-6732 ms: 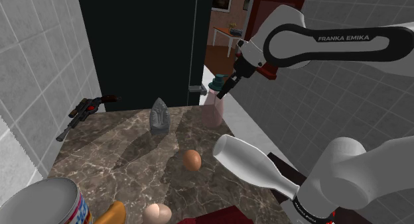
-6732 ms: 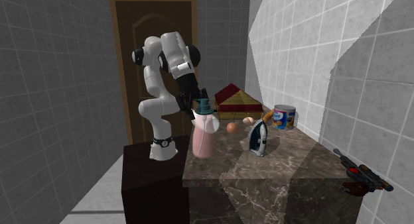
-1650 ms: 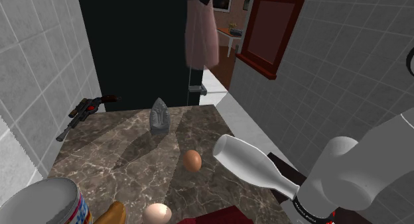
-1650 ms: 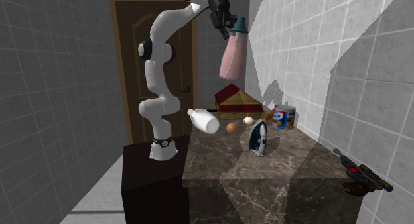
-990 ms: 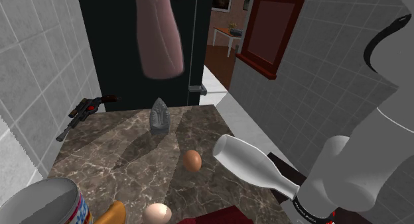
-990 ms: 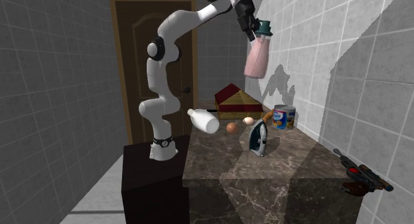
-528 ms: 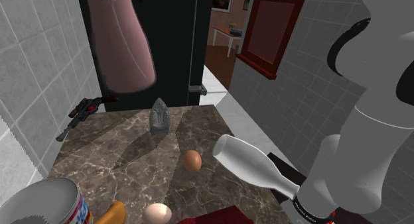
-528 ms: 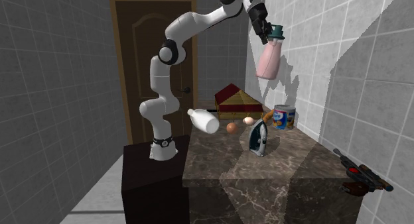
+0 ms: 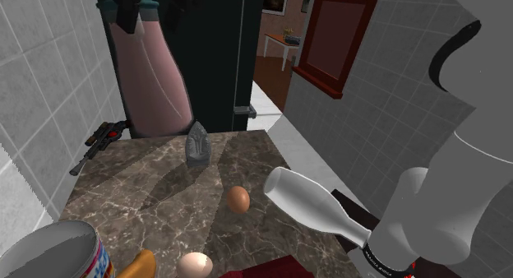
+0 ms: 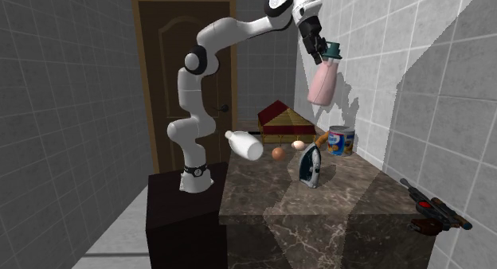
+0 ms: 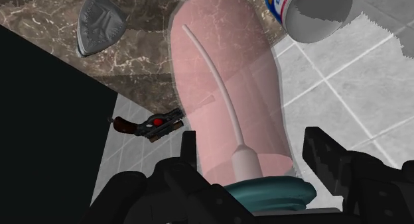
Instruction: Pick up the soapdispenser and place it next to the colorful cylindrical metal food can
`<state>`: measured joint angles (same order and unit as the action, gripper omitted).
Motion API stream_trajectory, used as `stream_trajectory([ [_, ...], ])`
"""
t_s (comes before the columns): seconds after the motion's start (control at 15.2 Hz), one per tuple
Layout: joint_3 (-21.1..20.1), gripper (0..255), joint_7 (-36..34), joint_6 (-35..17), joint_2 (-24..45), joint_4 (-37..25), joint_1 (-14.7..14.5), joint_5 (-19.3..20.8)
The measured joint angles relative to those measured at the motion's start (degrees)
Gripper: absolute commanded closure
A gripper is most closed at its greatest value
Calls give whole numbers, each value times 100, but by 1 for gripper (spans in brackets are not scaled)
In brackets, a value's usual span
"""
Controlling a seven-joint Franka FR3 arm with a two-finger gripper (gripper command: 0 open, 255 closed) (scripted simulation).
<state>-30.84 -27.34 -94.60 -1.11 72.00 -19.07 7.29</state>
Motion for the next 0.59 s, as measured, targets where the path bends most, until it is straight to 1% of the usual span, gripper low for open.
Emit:
stream_trajectory([
  [0.59,162,255,110,-882,-540,1331,92,-340],
])
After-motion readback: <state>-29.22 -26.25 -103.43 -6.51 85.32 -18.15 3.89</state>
